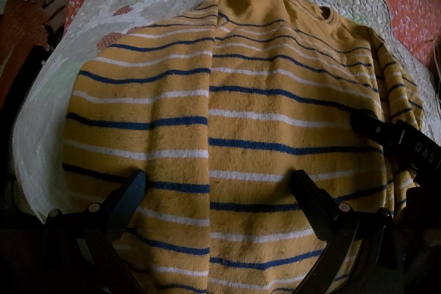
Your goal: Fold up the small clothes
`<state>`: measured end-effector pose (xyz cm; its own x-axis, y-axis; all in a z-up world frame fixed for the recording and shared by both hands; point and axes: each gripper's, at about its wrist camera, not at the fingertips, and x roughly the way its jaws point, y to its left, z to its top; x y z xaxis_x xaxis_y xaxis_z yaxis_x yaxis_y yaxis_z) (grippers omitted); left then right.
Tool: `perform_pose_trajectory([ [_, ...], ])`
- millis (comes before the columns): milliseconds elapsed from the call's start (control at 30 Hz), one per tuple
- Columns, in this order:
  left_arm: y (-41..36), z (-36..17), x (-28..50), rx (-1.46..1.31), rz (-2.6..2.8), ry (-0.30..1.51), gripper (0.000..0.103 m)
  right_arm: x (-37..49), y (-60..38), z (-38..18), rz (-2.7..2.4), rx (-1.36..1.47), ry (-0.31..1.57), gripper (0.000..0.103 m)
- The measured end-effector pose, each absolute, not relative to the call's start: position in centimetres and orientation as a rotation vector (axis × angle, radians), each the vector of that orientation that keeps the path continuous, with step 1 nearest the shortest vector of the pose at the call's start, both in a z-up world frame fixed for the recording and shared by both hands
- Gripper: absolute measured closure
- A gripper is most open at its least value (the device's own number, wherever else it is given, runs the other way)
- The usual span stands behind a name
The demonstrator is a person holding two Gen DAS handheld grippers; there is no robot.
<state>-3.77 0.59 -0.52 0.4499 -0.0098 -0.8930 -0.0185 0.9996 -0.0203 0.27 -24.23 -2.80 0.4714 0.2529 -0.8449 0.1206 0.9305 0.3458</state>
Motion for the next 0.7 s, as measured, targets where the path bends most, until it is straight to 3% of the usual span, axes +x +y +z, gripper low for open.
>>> perform_pose_trajectory([
  [300, 0.7, 0.0, -2.7, -0.019, -0.008, 1.208, 0.002, 1.0, -24.0, -2.5, 0.124, 0.363, 1.131, 0.0],
  [433, 1.4, 1.3, -3.9, -0.05, -0.012, 1.208, 0.023, 0.5, -23.7, -1.4, 0.13, 0.325, 1.119, 0.007],
  [567, 1.9, 2.7, -5.3, -0.09, -0.015, 1.192, 0.028, -1.5, -24.9, 1.4, 0.098, 0.311, 1.007, 0.017],
  [700, 2.1, 5.1, -6.7, -0.091, -0.016, 1.119, 0.029, -5.0, -28.9, 5.5, -0.034, 0.294, 0.791, 0.018],
])
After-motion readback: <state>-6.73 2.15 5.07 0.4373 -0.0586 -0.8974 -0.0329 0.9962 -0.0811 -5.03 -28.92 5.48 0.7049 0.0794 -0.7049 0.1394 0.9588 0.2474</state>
